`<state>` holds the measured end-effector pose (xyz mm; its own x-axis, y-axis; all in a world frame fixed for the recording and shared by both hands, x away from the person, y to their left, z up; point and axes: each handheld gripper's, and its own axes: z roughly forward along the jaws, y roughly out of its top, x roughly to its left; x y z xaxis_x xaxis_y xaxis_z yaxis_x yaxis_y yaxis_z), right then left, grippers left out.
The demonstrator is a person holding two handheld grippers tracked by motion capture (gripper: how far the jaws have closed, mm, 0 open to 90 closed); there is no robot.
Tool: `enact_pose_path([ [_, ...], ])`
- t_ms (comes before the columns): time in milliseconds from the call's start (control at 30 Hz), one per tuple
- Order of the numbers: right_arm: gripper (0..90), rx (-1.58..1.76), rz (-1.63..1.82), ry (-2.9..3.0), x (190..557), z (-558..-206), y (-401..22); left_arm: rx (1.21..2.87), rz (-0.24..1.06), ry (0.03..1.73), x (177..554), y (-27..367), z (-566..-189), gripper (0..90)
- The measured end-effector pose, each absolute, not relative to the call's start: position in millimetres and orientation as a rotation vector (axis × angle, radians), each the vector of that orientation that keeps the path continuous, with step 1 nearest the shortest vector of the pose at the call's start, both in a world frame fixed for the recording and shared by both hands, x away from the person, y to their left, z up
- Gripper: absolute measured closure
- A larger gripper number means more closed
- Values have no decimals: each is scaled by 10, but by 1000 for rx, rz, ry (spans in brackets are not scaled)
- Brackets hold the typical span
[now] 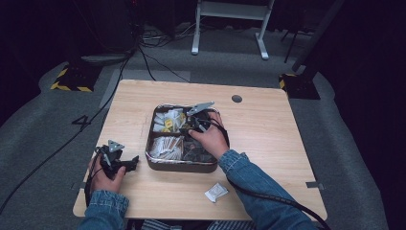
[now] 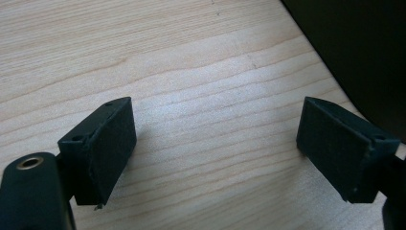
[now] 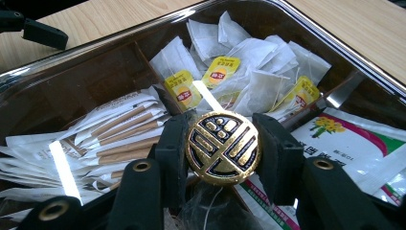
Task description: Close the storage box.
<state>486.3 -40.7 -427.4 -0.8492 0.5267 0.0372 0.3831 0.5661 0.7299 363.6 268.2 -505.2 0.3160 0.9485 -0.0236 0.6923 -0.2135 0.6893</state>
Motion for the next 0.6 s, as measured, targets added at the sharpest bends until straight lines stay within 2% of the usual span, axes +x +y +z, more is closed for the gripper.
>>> enact_pose_path([
  [600,591,719,1147,2616,4878,-4369,-371,1985,548,1446,3636,2681,-5052,138],
])
